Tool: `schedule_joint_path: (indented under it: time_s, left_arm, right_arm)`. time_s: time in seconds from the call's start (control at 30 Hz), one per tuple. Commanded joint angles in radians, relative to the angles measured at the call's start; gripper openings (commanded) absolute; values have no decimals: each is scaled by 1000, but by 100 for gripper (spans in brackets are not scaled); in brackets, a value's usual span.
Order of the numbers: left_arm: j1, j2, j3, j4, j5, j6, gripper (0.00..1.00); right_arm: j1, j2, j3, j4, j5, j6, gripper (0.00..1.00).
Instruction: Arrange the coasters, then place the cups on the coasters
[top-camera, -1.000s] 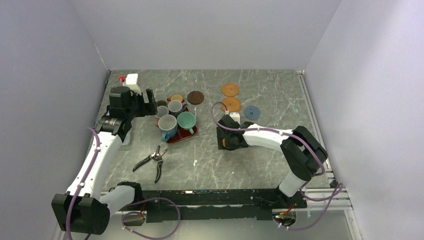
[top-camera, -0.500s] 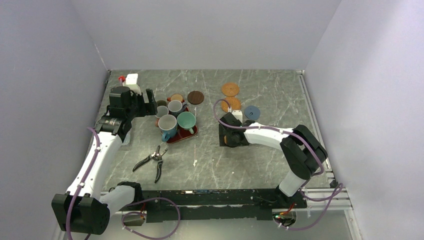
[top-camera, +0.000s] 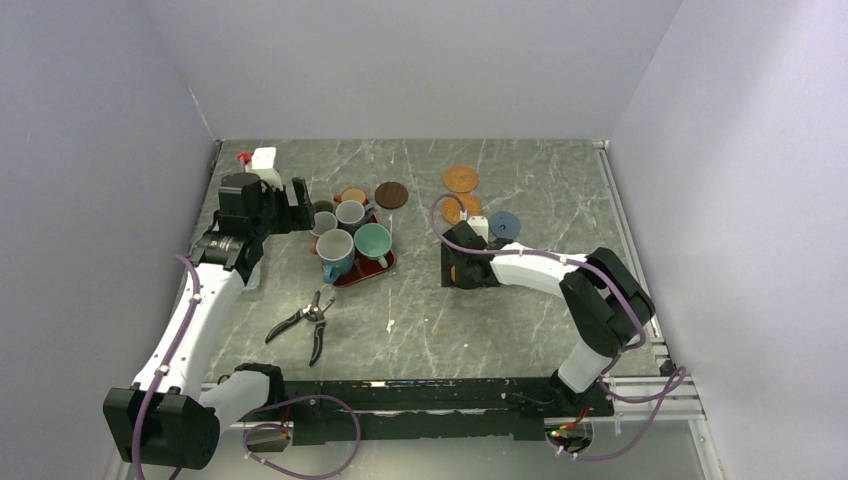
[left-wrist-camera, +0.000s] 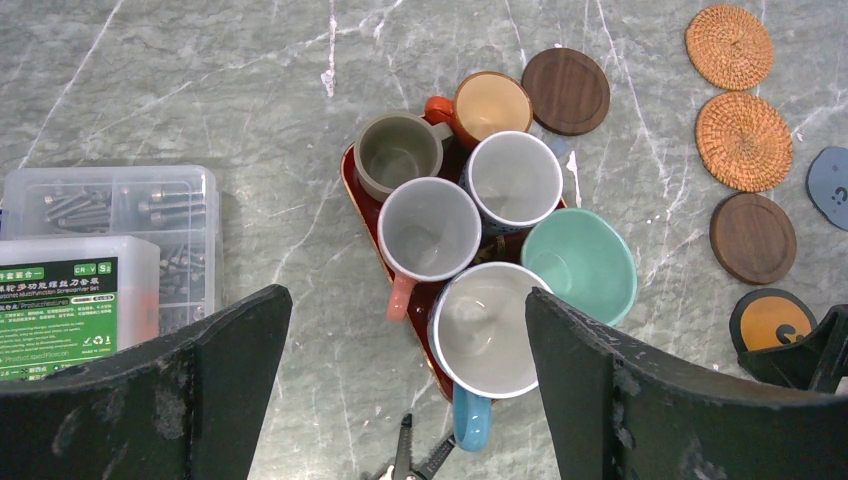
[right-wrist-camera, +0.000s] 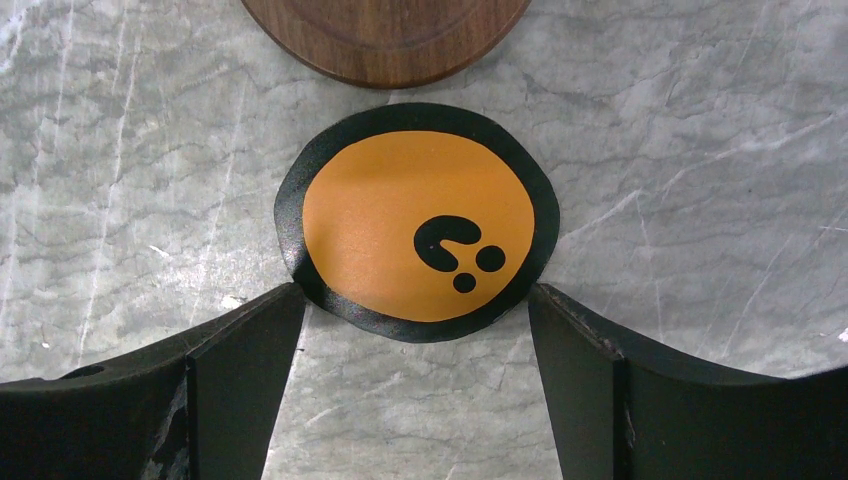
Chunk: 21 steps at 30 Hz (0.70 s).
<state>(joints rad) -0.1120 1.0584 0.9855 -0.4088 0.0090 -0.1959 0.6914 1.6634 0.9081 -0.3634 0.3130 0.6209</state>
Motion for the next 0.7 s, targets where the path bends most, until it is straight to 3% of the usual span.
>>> schedule_joint_path:
  time_s: [0.0,0.37,0.53,0.67]
  left_arm:
    - [-3,0,24,16,-7,6,94]
    - [-3,0,23,17,-7,6,94]
    - [-4,0,24,16,-7,6,94]
    - [-3,-1,24,18,-7,4,94]
  right_arm:
    - [-13,39,-23,16,-12,-2,86]
    - [-15,34,-22,25,-15,-9,87]
    - [-16,-16,-28,26,-17,-32,97]
    - [-16,-113,-19,22,-17,-84,100]
